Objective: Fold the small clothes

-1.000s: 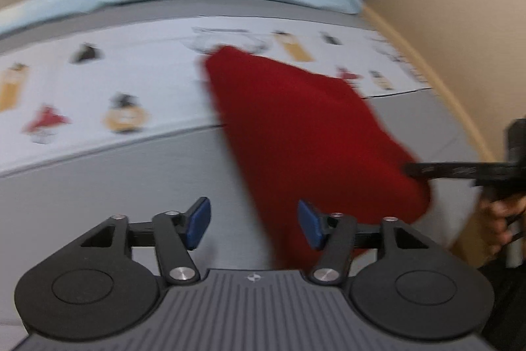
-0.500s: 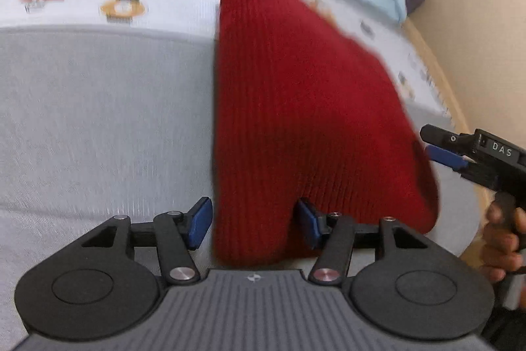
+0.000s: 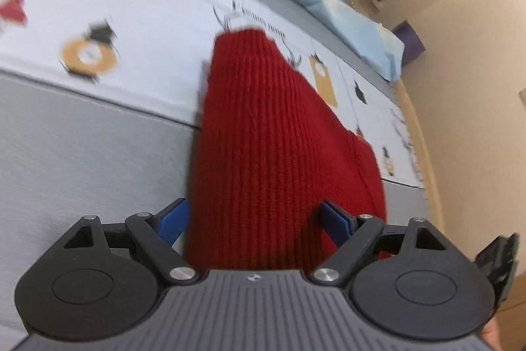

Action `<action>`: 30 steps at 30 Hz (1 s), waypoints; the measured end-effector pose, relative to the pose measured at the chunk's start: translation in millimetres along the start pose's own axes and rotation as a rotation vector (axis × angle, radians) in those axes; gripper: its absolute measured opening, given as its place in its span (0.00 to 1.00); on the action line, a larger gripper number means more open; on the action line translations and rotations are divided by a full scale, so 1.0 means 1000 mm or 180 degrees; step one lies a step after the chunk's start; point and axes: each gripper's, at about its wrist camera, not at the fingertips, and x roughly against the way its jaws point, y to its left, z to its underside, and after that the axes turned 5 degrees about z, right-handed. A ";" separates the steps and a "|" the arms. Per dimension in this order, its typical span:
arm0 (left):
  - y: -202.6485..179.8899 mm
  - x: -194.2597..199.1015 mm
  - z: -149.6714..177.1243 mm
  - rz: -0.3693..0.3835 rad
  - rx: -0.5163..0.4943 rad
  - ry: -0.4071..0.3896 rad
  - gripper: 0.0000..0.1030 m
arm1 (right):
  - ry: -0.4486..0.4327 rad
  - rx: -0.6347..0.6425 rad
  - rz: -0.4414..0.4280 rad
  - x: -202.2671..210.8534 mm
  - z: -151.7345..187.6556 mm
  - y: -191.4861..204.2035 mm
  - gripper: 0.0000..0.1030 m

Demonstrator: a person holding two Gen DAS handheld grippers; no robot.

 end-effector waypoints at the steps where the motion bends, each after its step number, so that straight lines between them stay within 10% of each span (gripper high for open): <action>1: 0.003 -0.007 0.001 0.0013 0.0042 0.0000 0.91 | 0.0008 -0.0015 0.0002 -0.001 -0.001 0.000 0.88; 8: 0.004 -0.030 -0.002 -0.0045 0.0111 0.0060 0.96 | -0.0051 0.0057 -0.0099 -0.008 -0.004 0.009 0.71; 10: 0.006 -0.031 -0.004 -0.0067 0.0214 0.0063 0.91 | -0.0097 0.0137 -0.0248 -0.006 -0.002 0.016 0.51; 14: -0.009 -0.018 -0.013 -0.0205 0.0155 0.0074 0.61 | -0.0232 0.0307 -0.0214 -0.003 -0.001 0.029 0.36; 17: -0.015 -0.005 -0.021 -0.0261 0.0158 0.0032 0.58 | -0.0292 0.0303 -0.0306 -0.001 -0.002 0.037 0.26; 30: 0.013 0.097 -0.054 -0.0763 -0.0222 -0.0302 0.57 | -0.0208 0.0624 -0.0742 -0.018 0.013 0.137 0.24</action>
